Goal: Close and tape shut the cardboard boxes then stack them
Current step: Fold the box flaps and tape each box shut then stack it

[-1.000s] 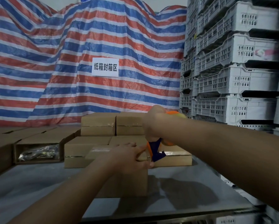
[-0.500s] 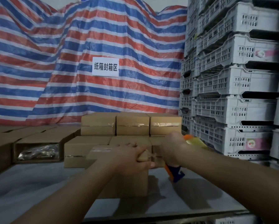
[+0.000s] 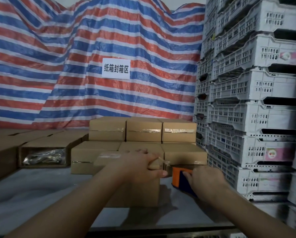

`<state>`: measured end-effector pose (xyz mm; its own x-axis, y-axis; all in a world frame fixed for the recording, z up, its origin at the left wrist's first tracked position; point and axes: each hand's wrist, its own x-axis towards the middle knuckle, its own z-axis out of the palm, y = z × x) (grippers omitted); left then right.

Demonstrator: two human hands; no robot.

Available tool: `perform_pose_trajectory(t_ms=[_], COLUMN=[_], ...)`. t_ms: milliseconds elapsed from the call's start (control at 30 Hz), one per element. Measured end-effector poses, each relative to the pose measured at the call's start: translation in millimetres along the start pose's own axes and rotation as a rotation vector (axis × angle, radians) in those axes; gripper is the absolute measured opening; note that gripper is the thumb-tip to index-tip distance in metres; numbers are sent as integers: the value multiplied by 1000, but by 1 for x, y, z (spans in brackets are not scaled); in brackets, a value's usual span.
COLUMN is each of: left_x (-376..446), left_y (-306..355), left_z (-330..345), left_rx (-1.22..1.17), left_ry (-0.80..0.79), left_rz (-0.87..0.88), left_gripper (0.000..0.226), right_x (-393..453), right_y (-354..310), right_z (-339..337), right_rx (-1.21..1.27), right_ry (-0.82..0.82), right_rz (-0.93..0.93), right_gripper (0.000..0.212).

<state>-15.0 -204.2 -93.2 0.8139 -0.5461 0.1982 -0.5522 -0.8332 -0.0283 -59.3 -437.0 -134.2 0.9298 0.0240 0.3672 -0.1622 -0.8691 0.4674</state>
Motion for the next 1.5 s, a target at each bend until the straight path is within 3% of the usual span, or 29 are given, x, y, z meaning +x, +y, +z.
perform_pose_trajectory(t_ms=[200, 267, 367, 533, 733, 900, 1000, 1100, 1200, 1267, 1400, 1500], left_x=[-1, 0, 0, -2, -6, -6, -10, -24, -43, -57, -79, -88], left_y=[2, 3, 4, 8, 12, 12, 1, -15, -40, -56, -66, -55], left_z=[-1, -2, -1, -4, -8, -10, -15, -26, -27, -20, 9, 35], left_rx=[4, 5, 11, 17, 21, -24, -360, -695, -701, -802, -999, -1269], left_ry=[3, 4, 2, -18, -4, -2, 79, 298, 571, 644, 588, 504], left_rz=[-1, -2, -3, 5, -13, -19, 29, 22, -69, -180, -365, -387], left_gripper=[81, 80, 79, 79, 102, 110, 105, 85, 54, 56, 86, 66], right_x=[12, 24, 39, 66, 52, 38, 26, 21, 20, 15, -1, -2], right_y=[2, 1, -18, -62, -85, -87, -87, -86, -81, -81, -92, -99], right_z=[-25, -43, -76, -108, -77, -60, -52, -47, -48, -48, -41, -34], right_rx=[306, 585, 1215, 1686, 2022, 2129, 2172, 2125, 2003, 1937, 1740, 1695], right_ry=[34, 155, 209, 58, -211, -218, -289, -353, -321, -212, -163, -201], right_rz=[176, 138, 82, 133, 285, 291, 249, 286, 364, 330, 155, 143], right_gripper=[63, 56, 33, 50, 68, 66, 65, 68, 74, 74, 91, 99])
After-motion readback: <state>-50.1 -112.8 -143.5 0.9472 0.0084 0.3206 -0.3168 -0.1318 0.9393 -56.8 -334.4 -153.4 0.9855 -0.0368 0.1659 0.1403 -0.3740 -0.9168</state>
